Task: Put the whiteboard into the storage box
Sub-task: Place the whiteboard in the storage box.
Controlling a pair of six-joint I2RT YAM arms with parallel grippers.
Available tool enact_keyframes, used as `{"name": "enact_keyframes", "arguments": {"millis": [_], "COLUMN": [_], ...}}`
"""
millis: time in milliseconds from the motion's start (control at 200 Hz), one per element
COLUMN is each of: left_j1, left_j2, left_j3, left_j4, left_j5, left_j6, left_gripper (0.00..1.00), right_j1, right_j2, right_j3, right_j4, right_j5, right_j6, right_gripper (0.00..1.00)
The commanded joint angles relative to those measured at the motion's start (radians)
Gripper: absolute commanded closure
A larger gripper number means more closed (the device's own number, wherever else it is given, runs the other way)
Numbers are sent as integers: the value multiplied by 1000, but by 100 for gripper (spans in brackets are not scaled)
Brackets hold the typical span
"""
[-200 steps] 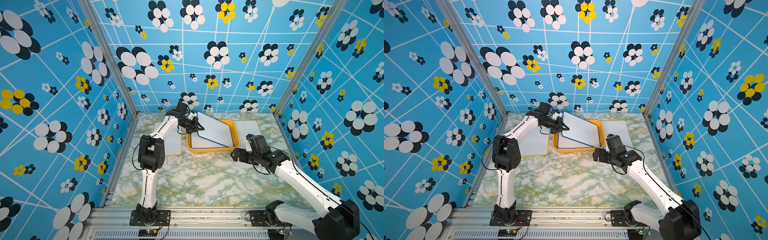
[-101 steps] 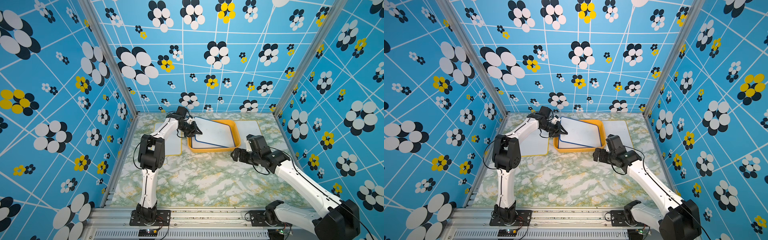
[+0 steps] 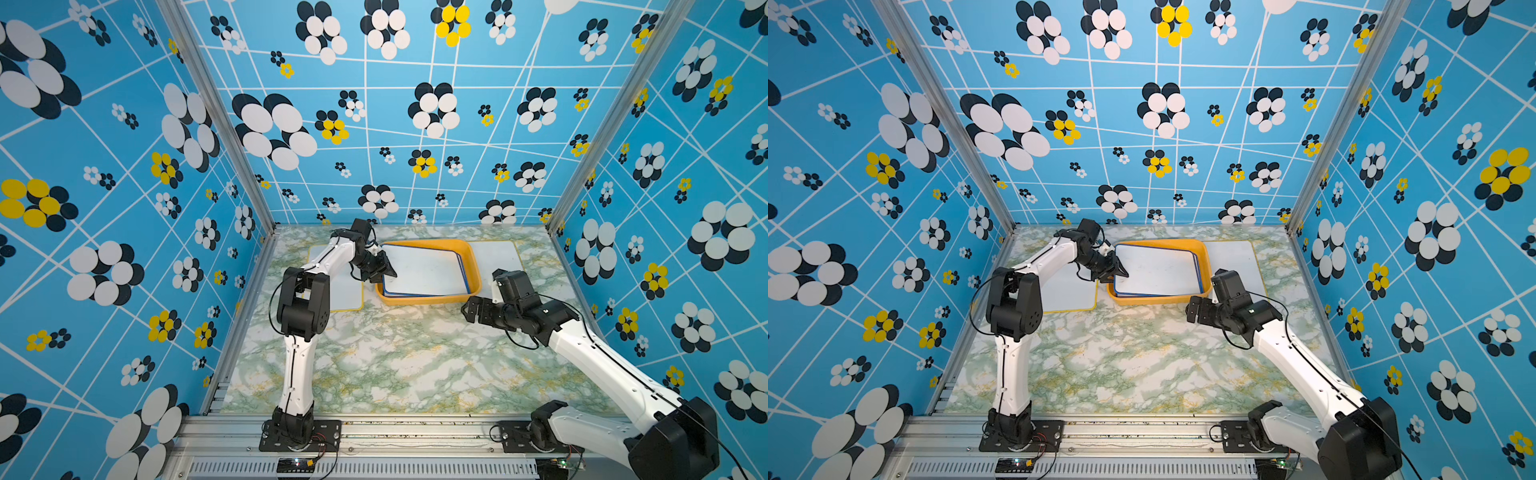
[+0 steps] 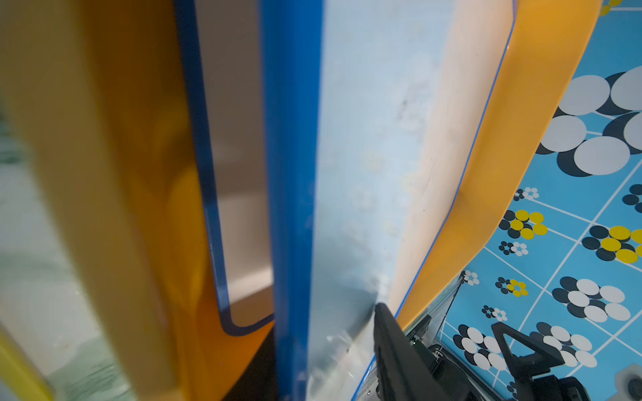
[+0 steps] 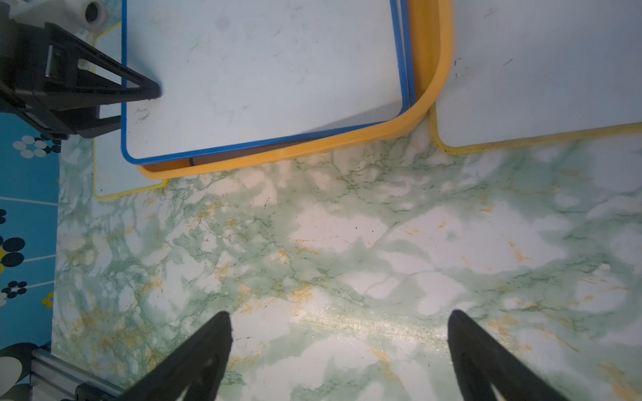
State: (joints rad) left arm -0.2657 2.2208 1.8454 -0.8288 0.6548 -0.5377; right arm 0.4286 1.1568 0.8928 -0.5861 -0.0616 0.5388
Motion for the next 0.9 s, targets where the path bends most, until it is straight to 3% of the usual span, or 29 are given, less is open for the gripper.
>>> {"name": "enact_keyframes", "arguments": {"millis": [0, 160, 380, 580, 895], "left_j1": [8, 7, 9, 11, 11], "left_j2": [21, 38, 42, 48, 93], "left_j3": [18, 49, 62, 72, 144], "left_j4": [-40, -66, -88, -98, -143], "left_j5": [-15, -33, -55, -57, -68], "left_j6": [15, 23, 35, 37, 45], "left_gripper": [60, 58, 58, 58, 58], "right_j1": [-7, -14, -37, -96, -126], "right_j2": [23, 91, 207, 329, 475], "right_j3": [23, 78, 156, 197, 242], "right_j4": [9, -1, 52, 130, 263], "right_j5": [31, 145, 185, 136, 71], "right_j6": [5, -36, -80, -79, -105], "right_gripper": [1, 1, 2, 10, 11]}}
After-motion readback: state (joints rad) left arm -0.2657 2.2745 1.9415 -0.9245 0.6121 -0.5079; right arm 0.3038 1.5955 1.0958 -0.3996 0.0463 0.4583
